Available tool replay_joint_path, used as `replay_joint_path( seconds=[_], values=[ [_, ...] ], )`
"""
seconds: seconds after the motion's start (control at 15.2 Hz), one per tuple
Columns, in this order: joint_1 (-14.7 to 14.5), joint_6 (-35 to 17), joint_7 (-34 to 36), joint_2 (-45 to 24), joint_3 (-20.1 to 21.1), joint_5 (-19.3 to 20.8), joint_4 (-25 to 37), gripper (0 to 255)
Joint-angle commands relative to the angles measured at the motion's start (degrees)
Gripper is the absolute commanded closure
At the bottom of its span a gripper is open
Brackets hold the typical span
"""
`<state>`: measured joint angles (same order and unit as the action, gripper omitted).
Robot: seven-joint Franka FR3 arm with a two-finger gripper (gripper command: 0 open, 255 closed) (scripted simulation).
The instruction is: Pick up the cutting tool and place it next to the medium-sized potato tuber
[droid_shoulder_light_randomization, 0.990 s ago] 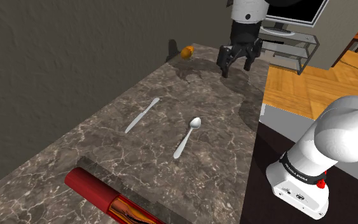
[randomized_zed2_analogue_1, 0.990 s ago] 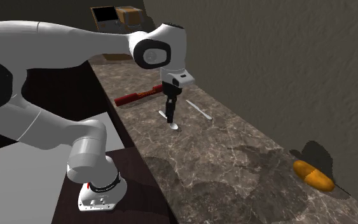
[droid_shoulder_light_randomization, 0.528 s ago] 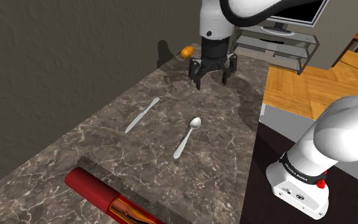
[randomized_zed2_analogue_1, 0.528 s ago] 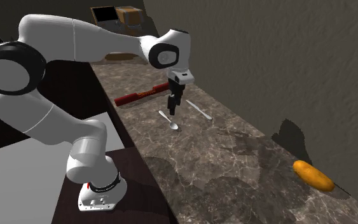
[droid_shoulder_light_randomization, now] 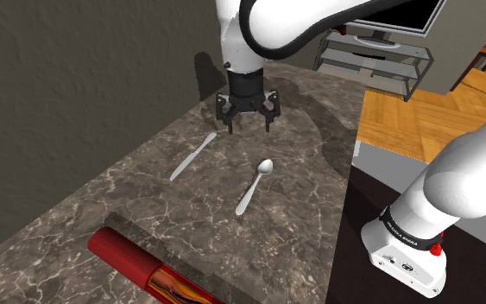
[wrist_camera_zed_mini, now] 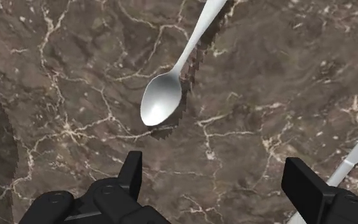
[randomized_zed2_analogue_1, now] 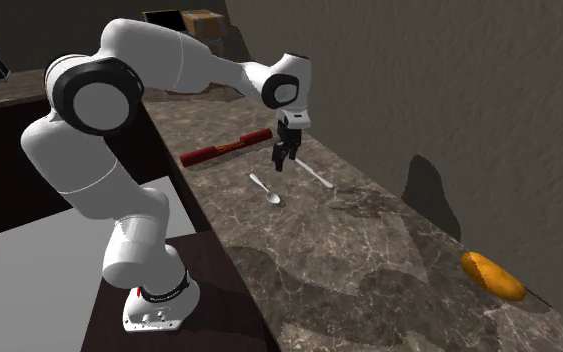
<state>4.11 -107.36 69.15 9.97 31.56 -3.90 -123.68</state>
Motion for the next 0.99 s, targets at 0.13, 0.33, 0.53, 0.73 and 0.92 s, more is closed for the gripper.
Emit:
replay_joint_path(
  seconds=[0.13, 0.33, 0.53, 0.73, 0.92],
  values=[
    [-0.01, -1.38, 12.58, -11.19, 2.92, 5.02, 7.94, 0],
    [-1.7, -1.43, 21.19, -19.54, 3.18, 9.33, 14.53, 0],
    [-4.4, -0.63, 28.71, -27.66, 2.15, 13.19, 22.01, 0],
    [-7.65, 0.88, 34.93, -35.49, 0.28, 16.2, 30.47, 0],
    [-8.76, 0.08, 36.81, -38.21, -0.65, 17.12, 32.21, 0]
  ],
)
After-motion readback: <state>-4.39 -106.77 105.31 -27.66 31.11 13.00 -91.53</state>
